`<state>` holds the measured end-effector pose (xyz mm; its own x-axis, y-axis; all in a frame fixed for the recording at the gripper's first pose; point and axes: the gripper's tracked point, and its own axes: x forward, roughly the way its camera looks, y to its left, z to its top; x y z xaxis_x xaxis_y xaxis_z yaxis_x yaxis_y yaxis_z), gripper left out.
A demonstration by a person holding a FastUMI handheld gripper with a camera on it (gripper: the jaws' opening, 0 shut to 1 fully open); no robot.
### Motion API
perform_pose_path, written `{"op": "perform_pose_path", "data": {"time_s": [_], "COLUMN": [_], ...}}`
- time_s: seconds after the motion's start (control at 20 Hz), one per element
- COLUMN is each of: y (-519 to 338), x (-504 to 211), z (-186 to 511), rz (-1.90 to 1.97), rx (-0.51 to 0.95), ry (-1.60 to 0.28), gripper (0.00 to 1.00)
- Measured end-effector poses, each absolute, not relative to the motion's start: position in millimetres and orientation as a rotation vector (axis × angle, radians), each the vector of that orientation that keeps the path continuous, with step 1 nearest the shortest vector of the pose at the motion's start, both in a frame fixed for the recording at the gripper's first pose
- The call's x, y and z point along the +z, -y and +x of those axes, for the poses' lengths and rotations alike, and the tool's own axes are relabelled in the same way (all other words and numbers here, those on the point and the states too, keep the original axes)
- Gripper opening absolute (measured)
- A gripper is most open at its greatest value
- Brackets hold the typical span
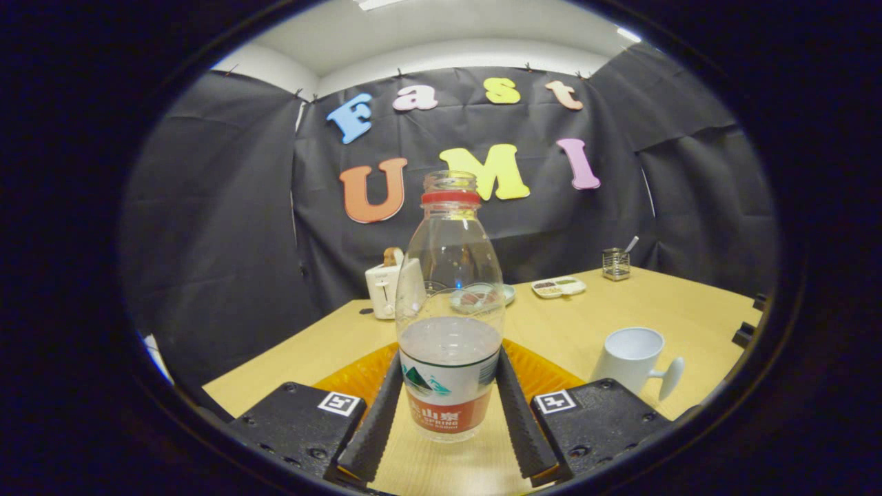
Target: Take the bottle from table, then pour the juice into the cup, finally place the bottle on the coaster
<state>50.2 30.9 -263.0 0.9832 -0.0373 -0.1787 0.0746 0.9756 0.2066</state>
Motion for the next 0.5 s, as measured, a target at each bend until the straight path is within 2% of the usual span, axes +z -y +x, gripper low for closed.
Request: {"op": "perform_pose_path", "data": {"time_s": [0.5], "y": [-26.8], "x": [-254.0], "z": [53.0], "rz": [0.575], "rx": [-0.003], "ry": [-0.207], "gripper": [0.77]}}
